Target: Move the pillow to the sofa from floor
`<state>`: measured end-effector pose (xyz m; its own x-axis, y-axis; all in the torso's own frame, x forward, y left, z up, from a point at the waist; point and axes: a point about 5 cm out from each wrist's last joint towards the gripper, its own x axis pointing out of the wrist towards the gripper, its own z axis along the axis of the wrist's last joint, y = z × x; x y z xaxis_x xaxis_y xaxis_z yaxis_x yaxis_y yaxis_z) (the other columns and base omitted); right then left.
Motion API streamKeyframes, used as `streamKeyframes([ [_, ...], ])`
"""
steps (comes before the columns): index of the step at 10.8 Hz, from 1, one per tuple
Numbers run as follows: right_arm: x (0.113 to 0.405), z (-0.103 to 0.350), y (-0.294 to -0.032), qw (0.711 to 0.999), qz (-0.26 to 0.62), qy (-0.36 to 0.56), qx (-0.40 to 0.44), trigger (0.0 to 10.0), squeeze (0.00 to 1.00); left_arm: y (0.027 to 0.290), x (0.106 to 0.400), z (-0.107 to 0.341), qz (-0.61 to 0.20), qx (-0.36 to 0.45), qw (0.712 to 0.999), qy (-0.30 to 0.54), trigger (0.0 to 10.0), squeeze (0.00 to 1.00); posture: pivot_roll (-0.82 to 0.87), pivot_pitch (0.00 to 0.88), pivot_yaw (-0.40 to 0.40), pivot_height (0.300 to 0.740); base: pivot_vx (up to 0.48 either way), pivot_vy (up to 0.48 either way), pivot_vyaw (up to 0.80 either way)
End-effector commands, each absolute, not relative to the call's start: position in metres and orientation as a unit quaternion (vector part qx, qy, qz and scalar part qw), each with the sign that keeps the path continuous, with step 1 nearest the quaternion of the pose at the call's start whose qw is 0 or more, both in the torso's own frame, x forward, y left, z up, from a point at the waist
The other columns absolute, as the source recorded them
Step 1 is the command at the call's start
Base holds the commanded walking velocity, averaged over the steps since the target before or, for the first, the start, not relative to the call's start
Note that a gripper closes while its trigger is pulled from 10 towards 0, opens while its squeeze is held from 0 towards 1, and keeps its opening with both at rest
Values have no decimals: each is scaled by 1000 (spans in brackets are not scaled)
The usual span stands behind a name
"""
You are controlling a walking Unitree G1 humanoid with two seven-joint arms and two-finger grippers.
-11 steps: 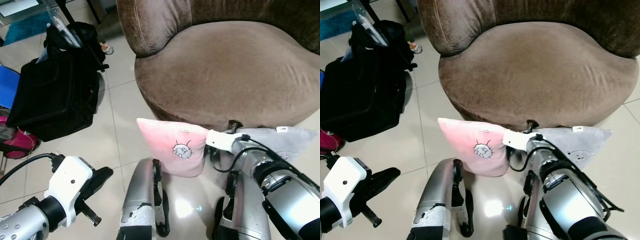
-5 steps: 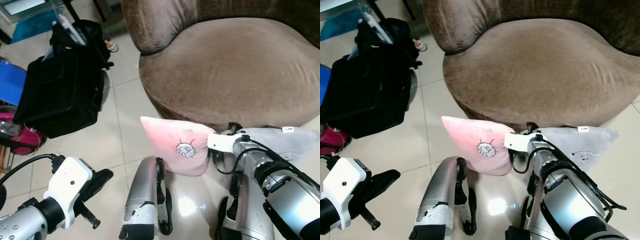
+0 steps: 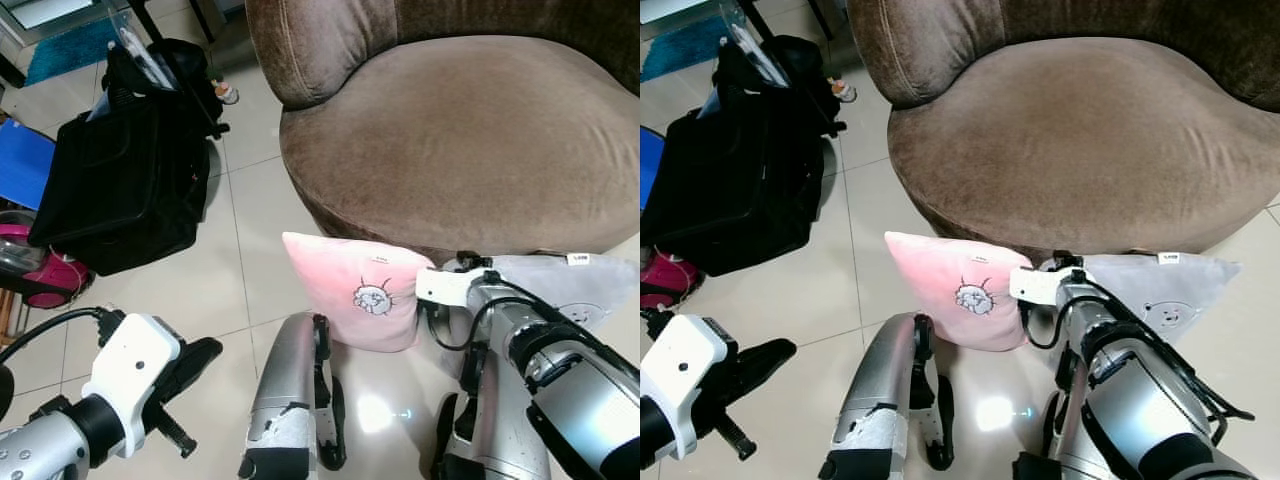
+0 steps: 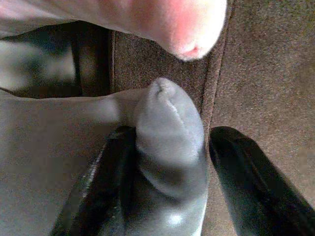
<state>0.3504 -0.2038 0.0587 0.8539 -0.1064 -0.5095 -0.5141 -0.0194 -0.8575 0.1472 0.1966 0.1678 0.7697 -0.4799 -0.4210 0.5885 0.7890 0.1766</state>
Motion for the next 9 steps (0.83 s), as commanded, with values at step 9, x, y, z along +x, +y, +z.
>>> streamKeyframes([
  [9,342,48,-207,665,164,240,-688,0,0,201,140,169,-281,157,928,189,10000,0,488,256,257,538,0,0,0],
])
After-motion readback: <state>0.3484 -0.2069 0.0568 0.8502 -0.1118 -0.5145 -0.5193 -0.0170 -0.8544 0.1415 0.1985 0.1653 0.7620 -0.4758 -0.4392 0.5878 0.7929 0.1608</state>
